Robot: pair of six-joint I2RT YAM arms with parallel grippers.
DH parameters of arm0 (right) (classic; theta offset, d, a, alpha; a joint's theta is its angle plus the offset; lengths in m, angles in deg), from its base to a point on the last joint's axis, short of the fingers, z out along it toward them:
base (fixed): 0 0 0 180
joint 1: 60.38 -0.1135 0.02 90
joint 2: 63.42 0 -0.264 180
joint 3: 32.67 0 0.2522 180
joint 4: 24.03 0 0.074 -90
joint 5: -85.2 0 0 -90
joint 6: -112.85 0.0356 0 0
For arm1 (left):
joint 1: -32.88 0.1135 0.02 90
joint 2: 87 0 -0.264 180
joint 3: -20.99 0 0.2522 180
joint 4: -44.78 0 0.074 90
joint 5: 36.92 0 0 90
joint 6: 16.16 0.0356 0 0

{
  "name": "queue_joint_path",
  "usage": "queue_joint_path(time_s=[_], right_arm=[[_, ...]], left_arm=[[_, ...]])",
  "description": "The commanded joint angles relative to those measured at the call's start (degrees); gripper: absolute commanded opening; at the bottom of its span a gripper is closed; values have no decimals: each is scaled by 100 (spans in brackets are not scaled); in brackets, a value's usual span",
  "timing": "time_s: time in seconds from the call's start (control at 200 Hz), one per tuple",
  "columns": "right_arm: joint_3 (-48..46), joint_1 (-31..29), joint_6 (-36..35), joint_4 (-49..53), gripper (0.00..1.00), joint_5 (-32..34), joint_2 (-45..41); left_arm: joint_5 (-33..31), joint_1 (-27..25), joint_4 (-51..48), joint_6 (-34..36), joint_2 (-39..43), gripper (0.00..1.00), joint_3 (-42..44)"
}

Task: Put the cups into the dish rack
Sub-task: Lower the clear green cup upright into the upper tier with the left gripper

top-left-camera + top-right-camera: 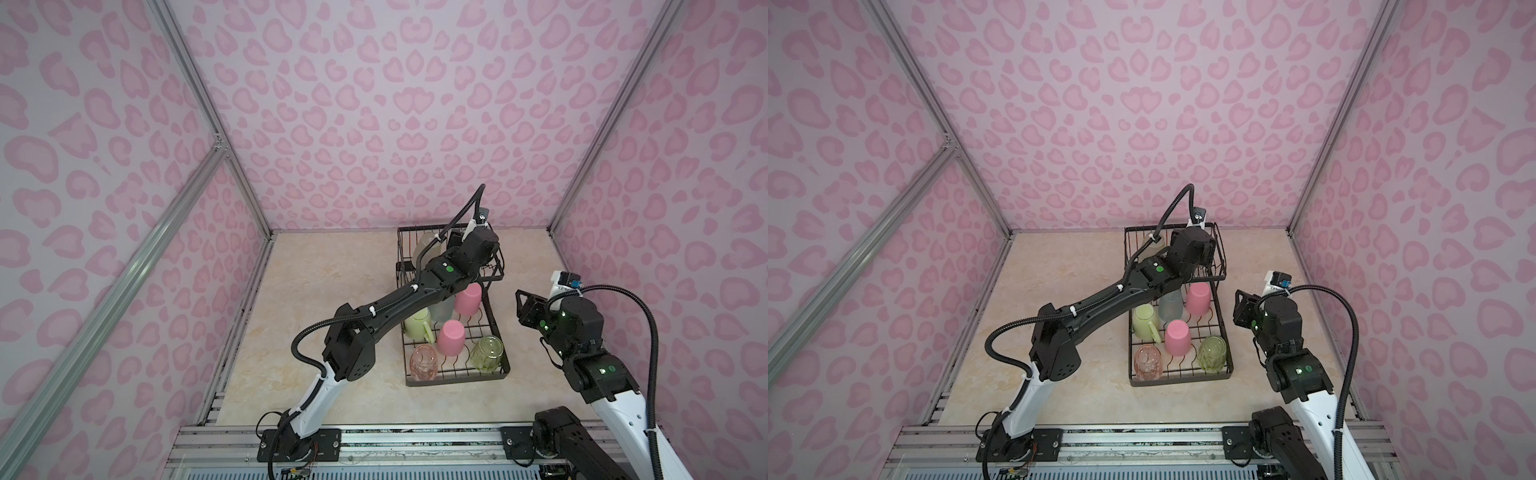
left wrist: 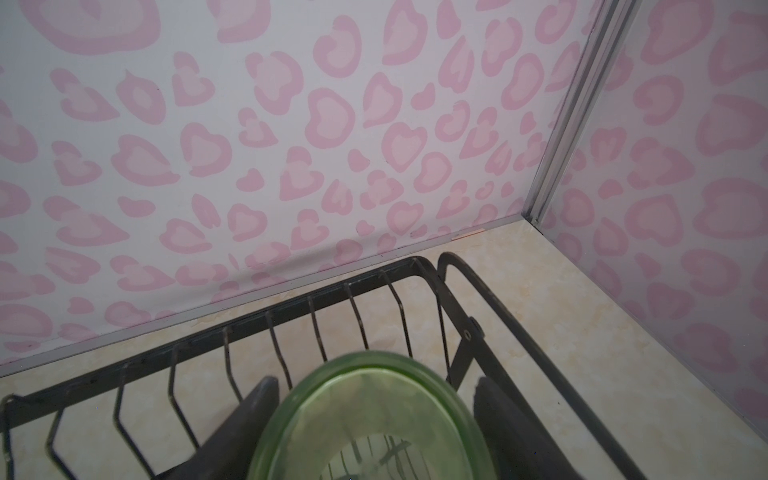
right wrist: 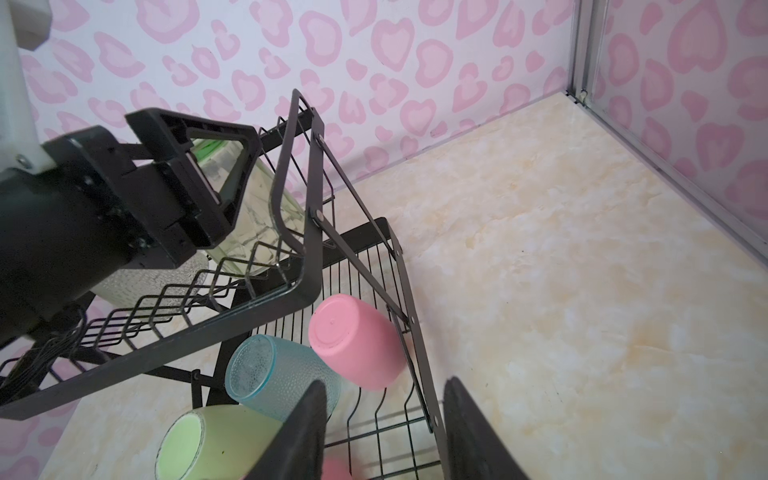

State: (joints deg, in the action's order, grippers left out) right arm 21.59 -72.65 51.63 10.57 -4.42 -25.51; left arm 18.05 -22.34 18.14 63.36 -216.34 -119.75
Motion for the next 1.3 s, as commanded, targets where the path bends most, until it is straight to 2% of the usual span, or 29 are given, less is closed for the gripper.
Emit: queue_joint_path(time_s=[0.0,0.51,0.875,1.295], right_arm=[[-54,-3,10,-153,46,-21,23],[-50,11,7,-221,46,-38,73],[-24,6,38,-258,46,-47,80],[16,6,30,-274,50,-78,76]], left_arm=[[-22,-5,-82,-29,71,70,50],[-20,-15,27,130,234,86,33],[-39,-17,177,325,443,91,7],[-96,-24,304,484,662,95,6]])
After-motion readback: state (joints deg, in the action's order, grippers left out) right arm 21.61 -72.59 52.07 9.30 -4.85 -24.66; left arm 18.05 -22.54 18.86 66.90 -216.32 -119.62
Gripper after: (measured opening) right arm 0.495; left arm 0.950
